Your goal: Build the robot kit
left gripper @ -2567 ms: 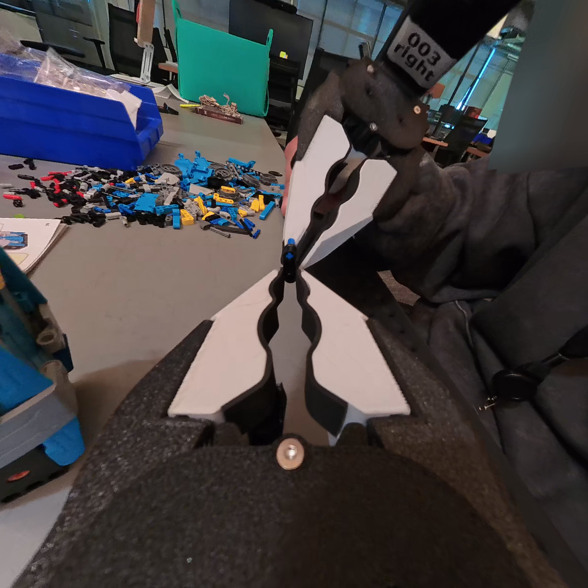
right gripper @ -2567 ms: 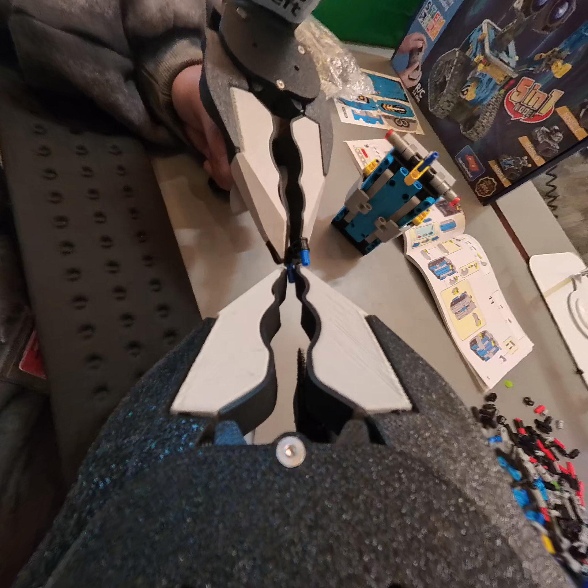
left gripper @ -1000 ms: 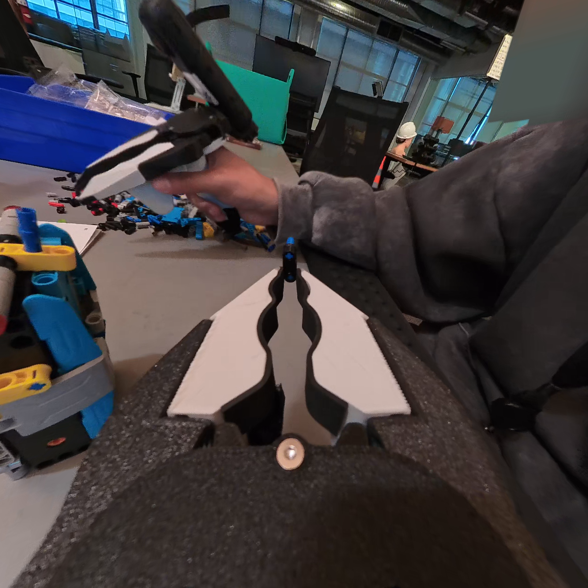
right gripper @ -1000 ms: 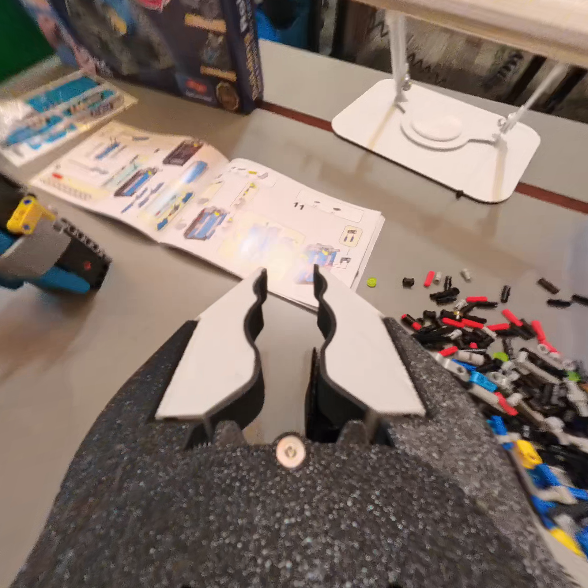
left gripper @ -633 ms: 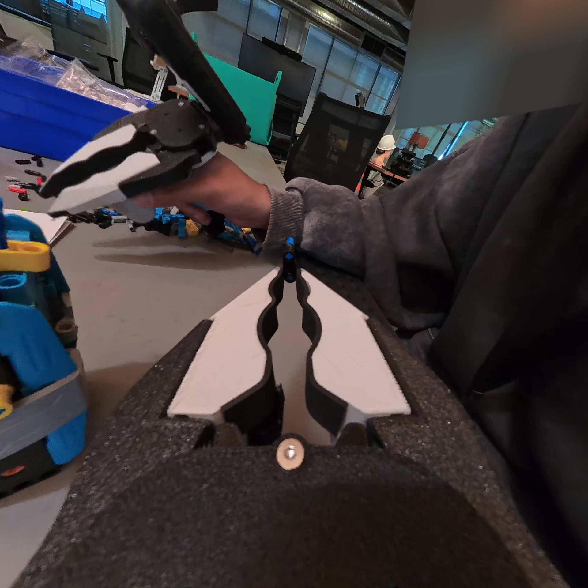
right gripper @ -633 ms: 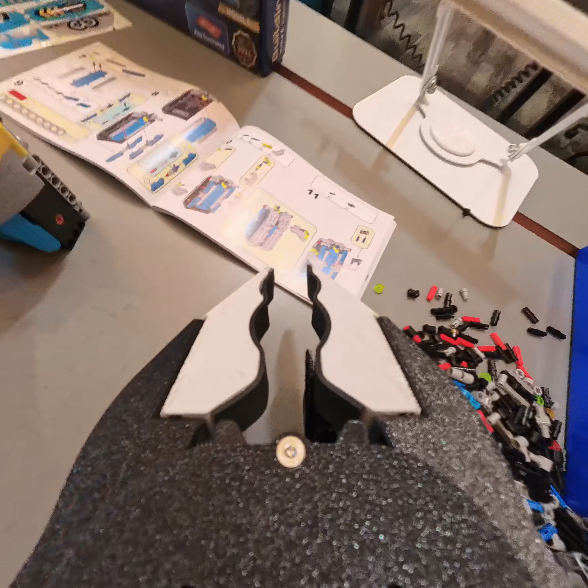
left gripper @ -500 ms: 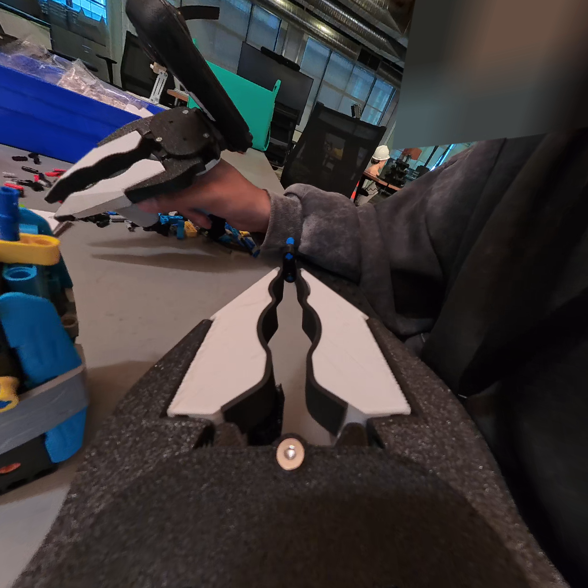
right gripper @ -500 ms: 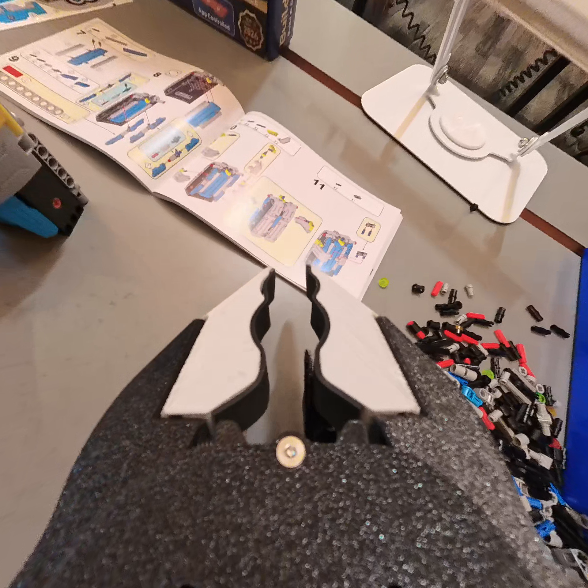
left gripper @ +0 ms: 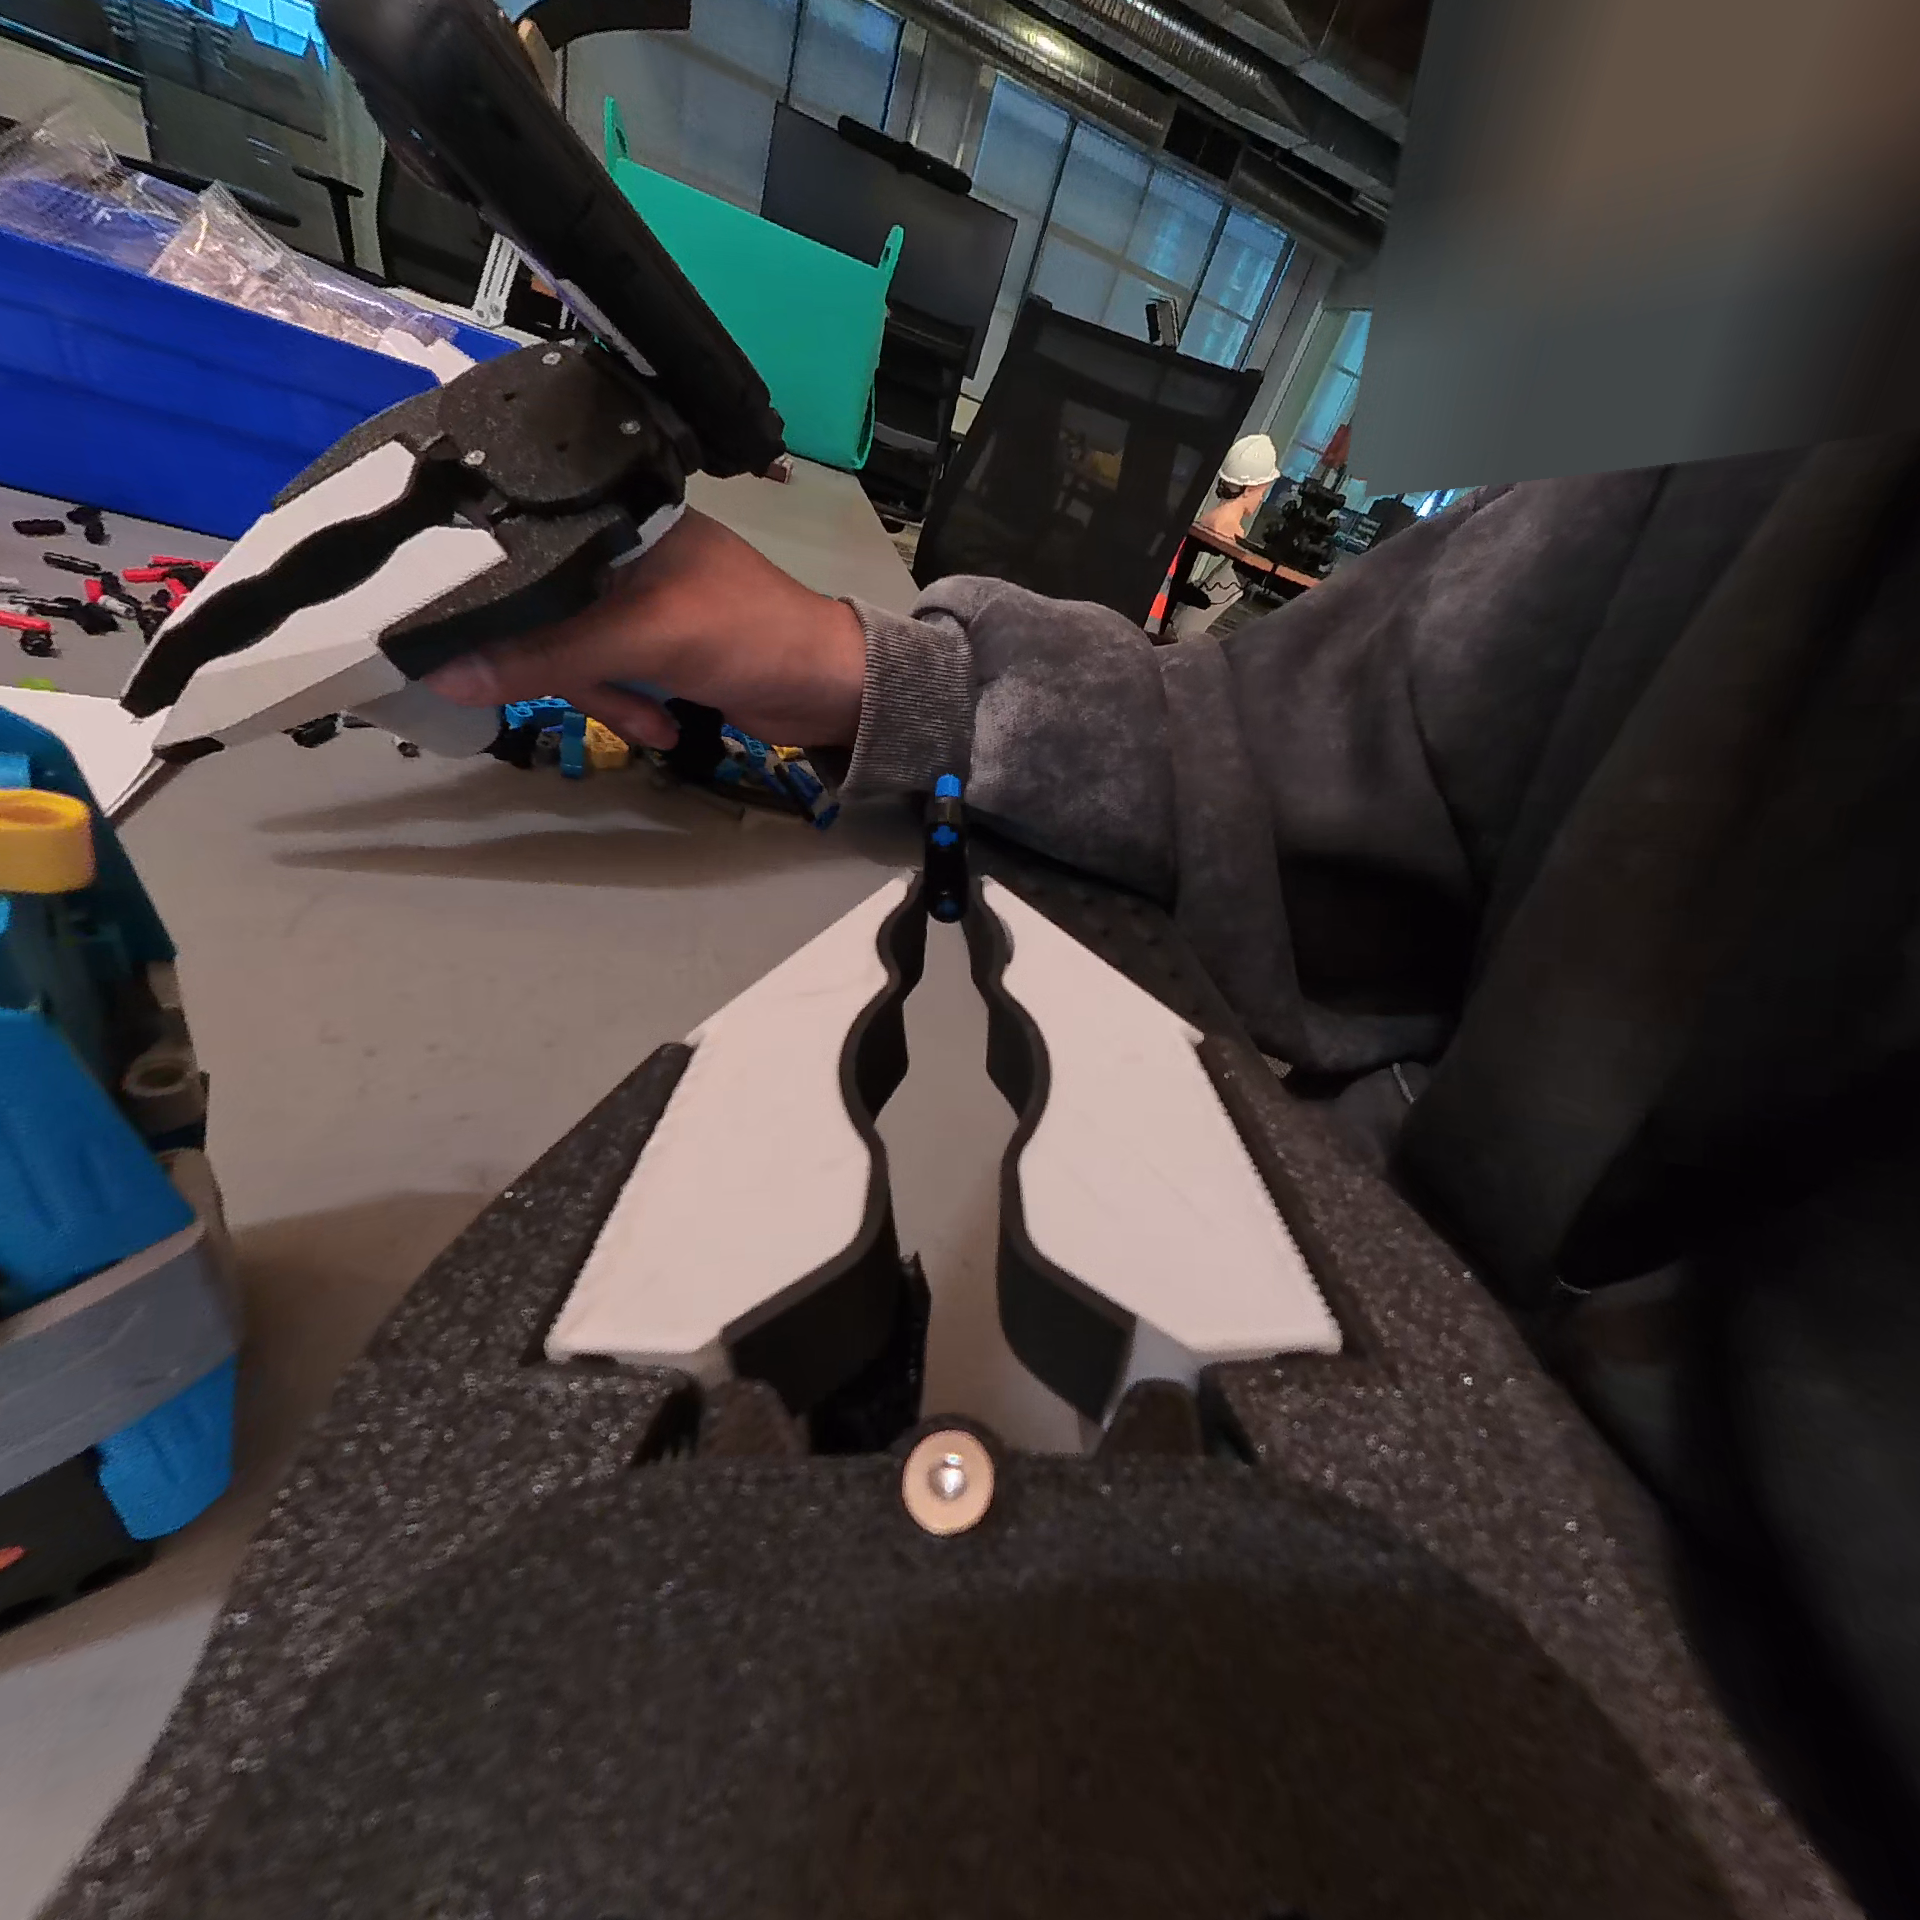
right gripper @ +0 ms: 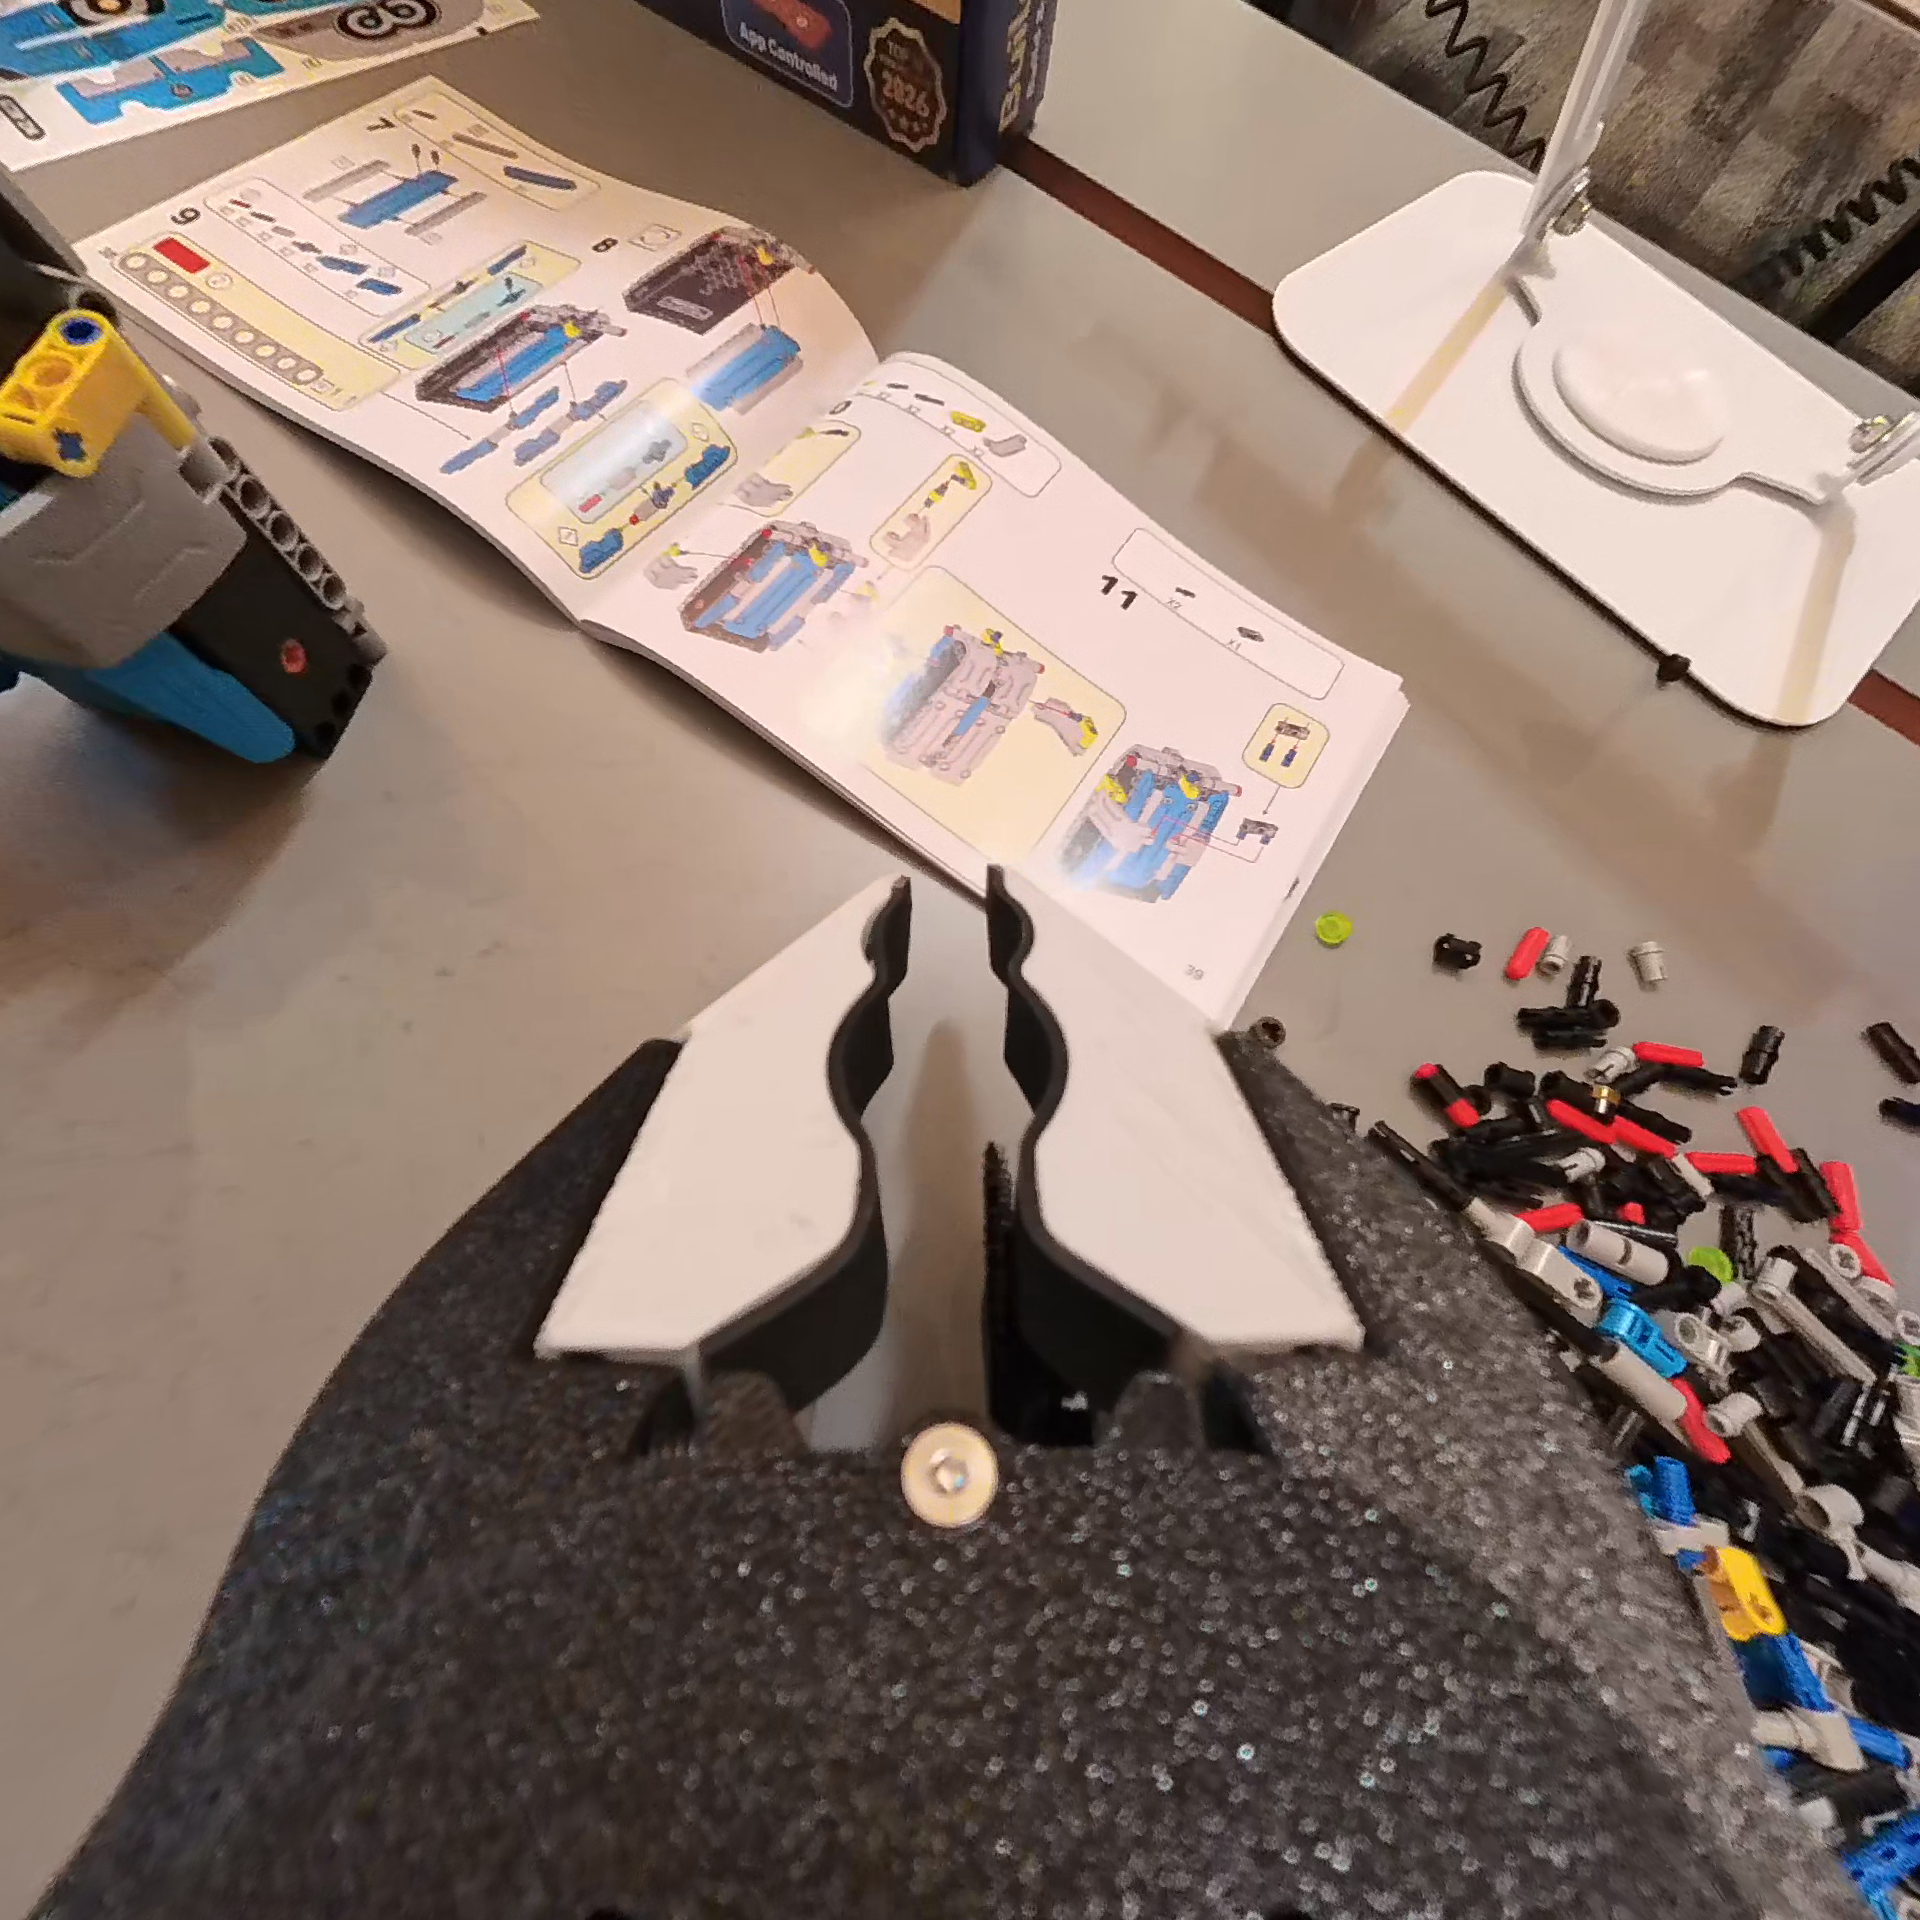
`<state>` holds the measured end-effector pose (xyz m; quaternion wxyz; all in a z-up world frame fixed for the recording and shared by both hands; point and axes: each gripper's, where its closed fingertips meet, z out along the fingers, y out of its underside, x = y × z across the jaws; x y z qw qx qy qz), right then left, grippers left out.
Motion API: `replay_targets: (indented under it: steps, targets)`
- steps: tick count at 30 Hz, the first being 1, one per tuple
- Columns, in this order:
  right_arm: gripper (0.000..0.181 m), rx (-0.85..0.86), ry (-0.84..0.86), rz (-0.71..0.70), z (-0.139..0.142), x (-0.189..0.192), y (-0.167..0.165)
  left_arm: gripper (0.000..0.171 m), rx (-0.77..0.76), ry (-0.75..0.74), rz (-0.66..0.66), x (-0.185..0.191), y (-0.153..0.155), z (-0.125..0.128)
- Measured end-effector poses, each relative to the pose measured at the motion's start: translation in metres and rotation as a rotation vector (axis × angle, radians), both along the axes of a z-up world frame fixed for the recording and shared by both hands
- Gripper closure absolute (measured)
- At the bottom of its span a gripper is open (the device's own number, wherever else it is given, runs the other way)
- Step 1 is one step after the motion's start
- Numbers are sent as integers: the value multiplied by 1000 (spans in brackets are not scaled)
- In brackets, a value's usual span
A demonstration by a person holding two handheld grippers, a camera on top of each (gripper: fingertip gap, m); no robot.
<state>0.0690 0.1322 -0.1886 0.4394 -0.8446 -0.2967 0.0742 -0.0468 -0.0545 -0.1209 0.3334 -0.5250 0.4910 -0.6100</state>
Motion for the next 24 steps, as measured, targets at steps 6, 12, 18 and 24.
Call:
replay_targets:
  steps: [6, 12, 18, 24]
  targets:
    - [167, -2, 22, 32, 1, -6, -3, 165, -1, 3, 3, 0, 0, 0]
    - [168, 74, 632, 662, 99, -96, -92, 165, -78, 196, 140, 2, 26, -26]
    - [150, -341, 563, 836, 43, -122, -134, 165, 2, 278, 201, 0, 36, -37]
    - [175, -339, 473, 877, 30, -130, -145, 165, 56, 334, 211, -7, 36, -40]
